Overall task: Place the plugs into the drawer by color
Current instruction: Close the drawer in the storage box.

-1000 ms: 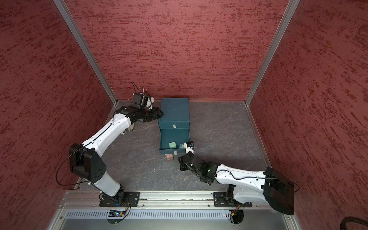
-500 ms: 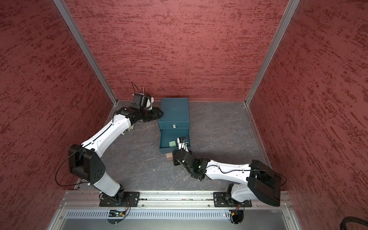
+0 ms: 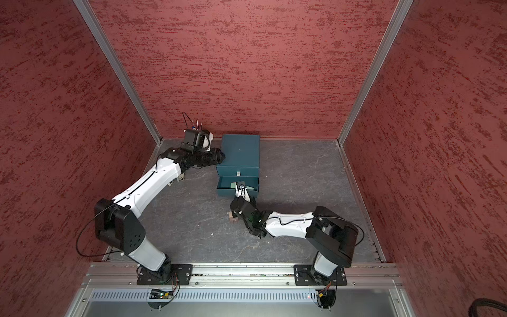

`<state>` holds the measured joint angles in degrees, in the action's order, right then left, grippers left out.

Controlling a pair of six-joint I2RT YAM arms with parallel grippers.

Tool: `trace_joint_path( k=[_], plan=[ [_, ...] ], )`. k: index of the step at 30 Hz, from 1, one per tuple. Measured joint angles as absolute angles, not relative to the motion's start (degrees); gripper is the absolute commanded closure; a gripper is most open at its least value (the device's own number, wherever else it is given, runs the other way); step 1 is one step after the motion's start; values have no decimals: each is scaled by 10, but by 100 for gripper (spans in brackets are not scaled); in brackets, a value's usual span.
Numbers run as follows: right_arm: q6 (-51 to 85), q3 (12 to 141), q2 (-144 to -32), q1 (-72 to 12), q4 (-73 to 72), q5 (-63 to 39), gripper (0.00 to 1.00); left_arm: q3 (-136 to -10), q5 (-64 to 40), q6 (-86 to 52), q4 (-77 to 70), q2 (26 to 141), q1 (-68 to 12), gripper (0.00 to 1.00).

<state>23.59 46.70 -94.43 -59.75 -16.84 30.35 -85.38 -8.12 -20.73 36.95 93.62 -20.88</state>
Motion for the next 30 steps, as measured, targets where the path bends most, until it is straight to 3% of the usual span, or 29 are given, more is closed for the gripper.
trace_joint_path(
  k=[2,17,25,30],
  plan=[
    [213,470,-959,-593,-199,323,63,-854,-78,-205,369,936,-210,48],
    [189,481,-990,-526,-302,316,50,-854,-74,-185,372,931,-216,54],
    [208,481,-990,-519,-304,291,45,-848,-74,-181,378,922,-216,54],
    [240,442,-965,-512,-315,267,47,-845,-74,-181,380,919,-216,54]
  ],
)
